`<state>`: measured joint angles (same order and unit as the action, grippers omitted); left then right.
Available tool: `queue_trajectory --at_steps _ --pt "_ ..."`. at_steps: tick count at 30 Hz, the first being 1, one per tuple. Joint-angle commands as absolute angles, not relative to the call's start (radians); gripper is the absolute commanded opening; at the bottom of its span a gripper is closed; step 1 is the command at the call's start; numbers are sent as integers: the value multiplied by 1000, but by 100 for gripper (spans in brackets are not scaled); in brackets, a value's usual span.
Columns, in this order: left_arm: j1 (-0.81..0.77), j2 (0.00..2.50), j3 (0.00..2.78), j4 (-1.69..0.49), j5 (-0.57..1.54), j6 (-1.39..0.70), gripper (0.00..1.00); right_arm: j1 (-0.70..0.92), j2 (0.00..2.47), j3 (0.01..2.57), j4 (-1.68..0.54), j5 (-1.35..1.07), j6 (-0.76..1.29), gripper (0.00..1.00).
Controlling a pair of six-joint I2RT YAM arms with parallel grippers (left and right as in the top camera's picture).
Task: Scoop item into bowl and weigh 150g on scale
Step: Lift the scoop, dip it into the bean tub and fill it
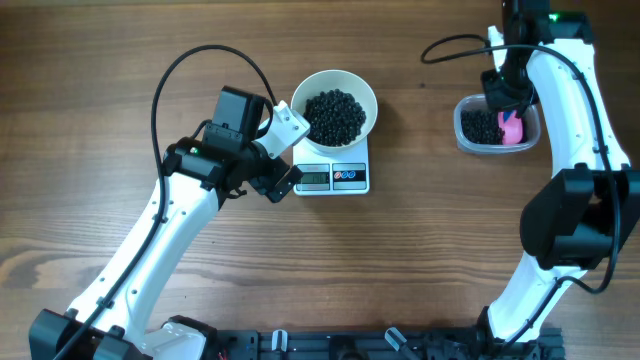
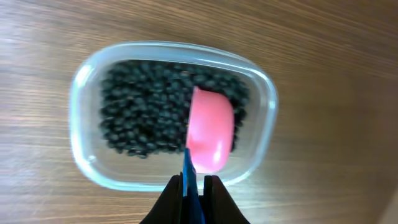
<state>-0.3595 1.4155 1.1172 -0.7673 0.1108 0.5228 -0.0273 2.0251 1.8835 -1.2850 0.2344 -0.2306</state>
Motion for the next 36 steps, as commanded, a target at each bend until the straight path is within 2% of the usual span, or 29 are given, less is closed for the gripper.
queue_trajectory --at_steps 1,9,24,36 --pt "-355 1407 1113 -768 126 543 100 -31 2040 1854 -1294 51 -255 4" --pt "-355 1407 1113 -768 126 543 100 -63 2040 1890 -1303 -2 -216 4" --pt "-355 1407 1114 -768 126 543 100 -224 2038 1951 -1374 -83 -147 4" --pt "-355 1407 1113 -768 126 543 100 -350 2024 1971 -1375 -386 -190 4"
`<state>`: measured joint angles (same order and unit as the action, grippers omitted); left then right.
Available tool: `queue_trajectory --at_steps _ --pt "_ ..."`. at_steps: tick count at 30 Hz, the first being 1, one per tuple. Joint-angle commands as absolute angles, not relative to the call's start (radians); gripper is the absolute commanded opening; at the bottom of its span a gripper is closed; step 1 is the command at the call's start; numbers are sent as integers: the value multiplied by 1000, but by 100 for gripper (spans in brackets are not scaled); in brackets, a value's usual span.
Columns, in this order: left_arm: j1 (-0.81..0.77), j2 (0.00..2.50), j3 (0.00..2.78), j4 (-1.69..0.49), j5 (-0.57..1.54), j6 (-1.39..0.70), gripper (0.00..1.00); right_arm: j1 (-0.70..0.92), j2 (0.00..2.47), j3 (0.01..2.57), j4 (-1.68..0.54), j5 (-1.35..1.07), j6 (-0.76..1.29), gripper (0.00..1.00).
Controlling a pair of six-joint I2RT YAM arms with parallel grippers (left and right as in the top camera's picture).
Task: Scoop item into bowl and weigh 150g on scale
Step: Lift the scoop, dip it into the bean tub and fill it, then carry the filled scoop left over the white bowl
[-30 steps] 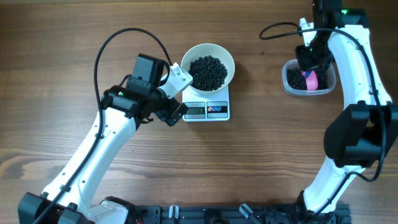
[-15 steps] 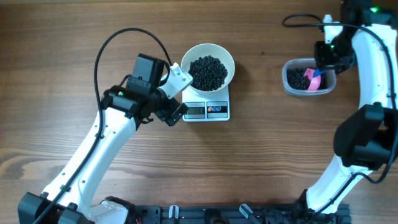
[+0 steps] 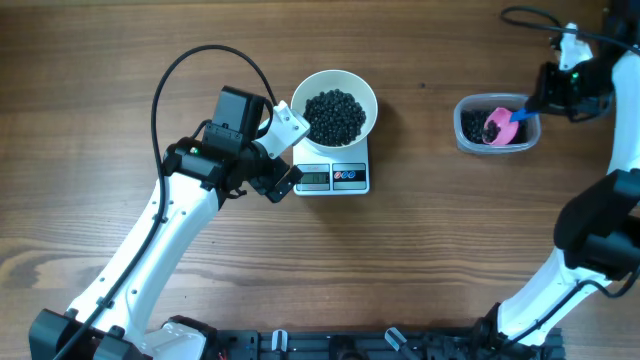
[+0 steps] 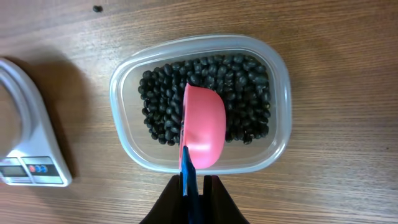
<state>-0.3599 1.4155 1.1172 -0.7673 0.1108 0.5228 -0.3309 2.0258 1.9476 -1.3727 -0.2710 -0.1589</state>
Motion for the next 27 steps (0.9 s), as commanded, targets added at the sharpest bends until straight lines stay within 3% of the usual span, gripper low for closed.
queue_trajectory --at_steps 1,17,23,27 --pt "-355 1407 1114 -768 126 543 100 -356 2023 1971 -1375 -409 -203 4" --pt "-355 1407 1113 -768 126 543 100 -438 1998 1988 -1393 -679 -262 4" --pt "-355 1407 1113 -768 126 543 100 -376 1978 2012 -1326 -794 -183 4" --pt "-355 1407 1114 -768 126 543 100 -253 1978 2012 -1201 -810 -89 4"
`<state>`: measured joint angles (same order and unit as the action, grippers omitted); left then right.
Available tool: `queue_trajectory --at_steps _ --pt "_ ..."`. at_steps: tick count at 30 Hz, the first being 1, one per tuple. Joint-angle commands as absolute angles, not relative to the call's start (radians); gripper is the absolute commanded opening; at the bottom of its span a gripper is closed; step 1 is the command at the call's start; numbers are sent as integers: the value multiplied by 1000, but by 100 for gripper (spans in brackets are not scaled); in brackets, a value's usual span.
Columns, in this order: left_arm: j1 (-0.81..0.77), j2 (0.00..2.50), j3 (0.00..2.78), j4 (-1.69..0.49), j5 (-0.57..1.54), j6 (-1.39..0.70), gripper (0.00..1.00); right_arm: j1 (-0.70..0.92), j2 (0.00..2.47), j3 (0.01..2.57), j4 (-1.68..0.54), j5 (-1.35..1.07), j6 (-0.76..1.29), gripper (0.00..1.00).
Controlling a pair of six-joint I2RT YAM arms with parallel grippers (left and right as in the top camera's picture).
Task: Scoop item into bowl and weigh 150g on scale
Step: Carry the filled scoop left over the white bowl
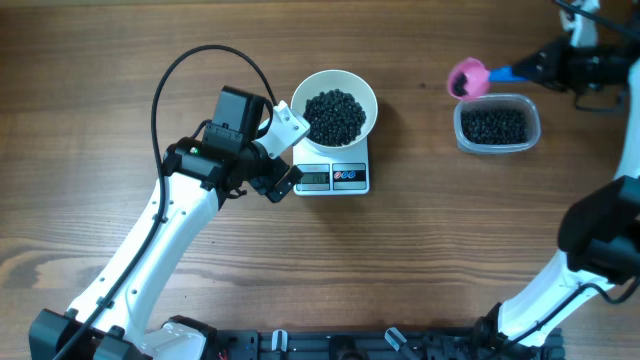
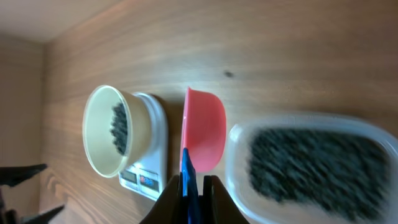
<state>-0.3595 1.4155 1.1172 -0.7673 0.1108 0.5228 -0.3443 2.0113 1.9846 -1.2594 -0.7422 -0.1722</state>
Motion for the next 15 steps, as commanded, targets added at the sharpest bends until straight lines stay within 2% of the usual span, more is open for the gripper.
queue_trajectory --at_steps 1,5,15 --pt "-355 1407 1113 -768 126 543 100 -224 1978 2012 -1167 -810 -65 4" --pt "-355 1407 1113 -768 126 543 100 -67 1978 2012 -1061 -749 4 4" --pt "-355 1407 1114 -768 126 543 100 151 1978 2030 -1056 -544 -12 4"
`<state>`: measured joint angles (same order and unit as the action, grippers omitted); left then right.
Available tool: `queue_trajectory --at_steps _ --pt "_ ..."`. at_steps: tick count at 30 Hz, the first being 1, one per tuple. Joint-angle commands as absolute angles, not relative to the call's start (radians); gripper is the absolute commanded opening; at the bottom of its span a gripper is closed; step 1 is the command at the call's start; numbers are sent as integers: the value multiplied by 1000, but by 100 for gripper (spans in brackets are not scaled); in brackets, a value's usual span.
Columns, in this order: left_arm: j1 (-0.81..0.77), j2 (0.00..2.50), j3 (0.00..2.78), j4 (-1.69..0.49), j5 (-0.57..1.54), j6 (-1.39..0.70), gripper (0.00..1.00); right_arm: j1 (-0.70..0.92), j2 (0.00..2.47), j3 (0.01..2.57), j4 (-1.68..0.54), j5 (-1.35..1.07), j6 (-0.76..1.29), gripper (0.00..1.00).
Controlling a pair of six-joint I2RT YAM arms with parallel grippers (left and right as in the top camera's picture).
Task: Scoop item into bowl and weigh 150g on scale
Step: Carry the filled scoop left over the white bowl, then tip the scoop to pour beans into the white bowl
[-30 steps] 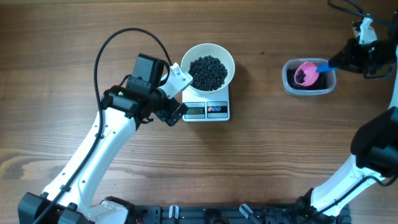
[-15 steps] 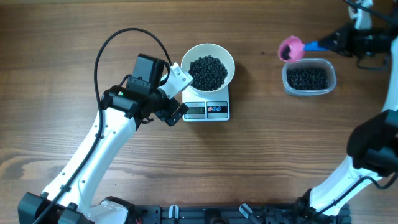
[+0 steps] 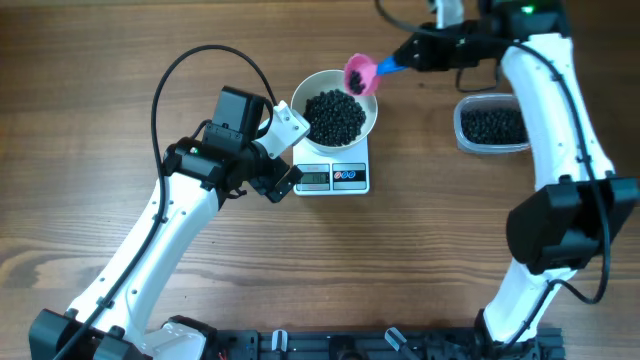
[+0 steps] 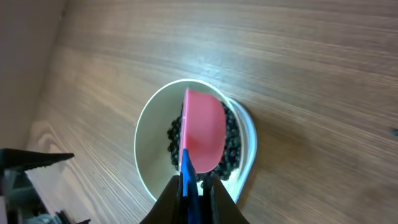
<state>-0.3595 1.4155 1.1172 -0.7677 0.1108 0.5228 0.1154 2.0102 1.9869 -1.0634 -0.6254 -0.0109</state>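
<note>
A white bowl [image 3: 322, 90] heaped with black beans [image 3: 334, 116] stands on a small white scale [image 3: 350, 177]. My right gripper [image 3: 412, 55] is shut on the blue handle of a pink scoop [image 3: 359, 74], which hangs over the bowl's far right rim with a few beans in it. In the right wrist view the pink scoop [image 4: 204, 129] covers the middle of the bowl [image 4: 149, 143]. My left gripper [image 3: 284, 183] sits beside the scale's left end, its fingers apart and empty.
A clear plastic tub [image 3: 494, 125] of black beans stands at the right of the table. The left arm's black wrist block [image 3: 235, 110] and cable loop lie left of the bowl.
My right gripper has carried the pink scoop left from just above the tub's far left corner to over the bowl's right rim. The left arm has not moved.
The scoop was first down in the tub among the beans, held by my right gripper. It stayed in the tub as the arm swung round, then was lifted beyond the tub's far left corner, and now hangs over the bowl on the scale.
</note>
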Motion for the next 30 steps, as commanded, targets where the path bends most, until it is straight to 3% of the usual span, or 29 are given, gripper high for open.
queue_trajectory --at_steps 1,16,30 --pt "-355 1407 1113 -768 126 543 100 171 1978 2039 -1056 -516 -38 4" --pt "-355 1407 1113 -768 126 543 100 348 1976 2078 -1062 -193 -189 4" --pt "-355 1407 1113 -768 126 543 100 408 1976 2078 -1063 -127 -382 4"
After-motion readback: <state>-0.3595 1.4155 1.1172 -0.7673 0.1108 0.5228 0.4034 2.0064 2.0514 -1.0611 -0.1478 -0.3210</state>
